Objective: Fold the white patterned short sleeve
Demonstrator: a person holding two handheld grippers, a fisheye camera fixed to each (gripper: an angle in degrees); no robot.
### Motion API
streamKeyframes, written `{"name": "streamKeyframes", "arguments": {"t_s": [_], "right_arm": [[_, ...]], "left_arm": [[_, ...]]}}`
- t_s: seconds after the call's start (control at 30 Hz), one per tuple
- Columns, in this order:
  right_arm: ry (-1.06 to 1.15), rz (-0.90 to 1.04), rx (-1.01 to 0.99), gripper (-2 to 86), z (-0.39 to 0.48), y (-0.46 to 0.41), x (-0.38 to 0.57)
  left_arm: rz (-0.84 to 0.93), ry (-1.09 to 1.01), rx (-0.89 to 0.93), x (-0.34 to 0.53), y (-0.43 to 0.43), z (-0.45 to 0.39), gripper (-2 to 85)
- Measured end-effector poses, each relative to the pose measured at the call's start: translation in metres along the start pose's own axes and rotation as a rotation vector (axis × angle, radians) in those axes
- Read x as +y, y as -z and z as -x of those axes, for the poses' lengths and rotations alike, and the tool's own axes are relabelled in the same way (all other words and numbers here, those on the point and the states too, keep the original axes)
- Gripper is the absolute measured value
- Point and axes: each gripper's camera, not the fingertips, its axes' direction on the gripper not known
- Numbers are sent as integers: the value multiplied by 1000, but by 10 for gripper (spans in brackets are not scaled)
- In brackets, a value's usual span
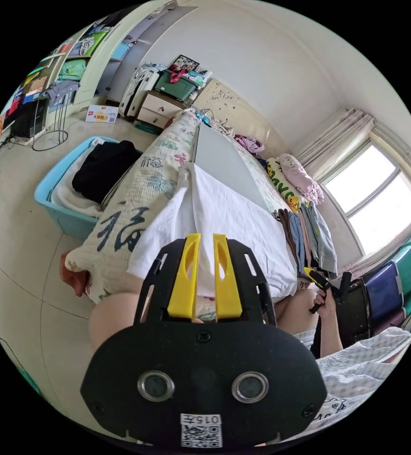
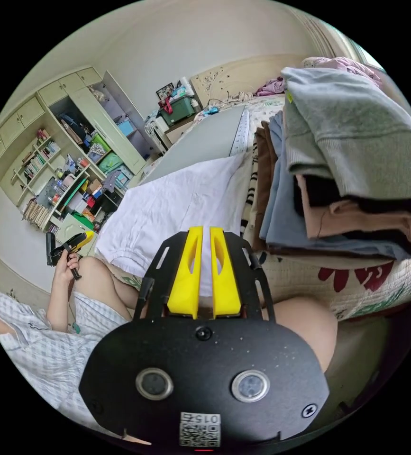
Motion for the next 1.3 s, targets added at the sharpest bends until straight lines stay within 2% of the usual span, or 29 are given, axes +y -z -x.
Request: {"name": "streamKeyframes", "arguments": {"t_s": [0.1, 0.2, 0.3, 0.43, 0.5, 0.63, 0.73, 0.83, 0.97, 1.17, 1.3], "right_arm": [[47, -4, -12, 54, -27, -16, -73], [36, 66, 29, 77, -68, -74, -144], [-31, 211, 42, 100, -125, -151, -198], [-87, 300, 60, 113, -193, -232, -231], [-90, 300, 53, 105, -216, -256, -233], [-127, 273, 29, 61, -273, -294, -220], [-108, 265, 41, 42, -296, -311, -213], [-106, 230, 42, 15, -333, -334, -190], [-98, 196, 83, 4, -371, -359, -166], [-37, 110, 186, -7, -426, -397, -117], [72, 93, 358, -3, -451, -452, -76]], "left_arm": [[-15, -36, -1, -55, -10, 2, 61], [-2, 28, -27, -109, -41, 19, 81], [82, 73, -19, -150, -84, 38, 84], [231, 109, 8, -180, -143, 62, 88], [282, 121, 35, -187, -163, 72, 86], [227, 206, 200, -192, -172, 103, 70], [186, 238, 245, -198, -171, 111, 65], [172, 220, 241, -205, -172, 106, 56], [181, 168, 144, -212, -176, 97, 18], [61, 103, 110, -217, -153, 91, 3], [37, 95, 135, -219, -160, 88, 4]]}}
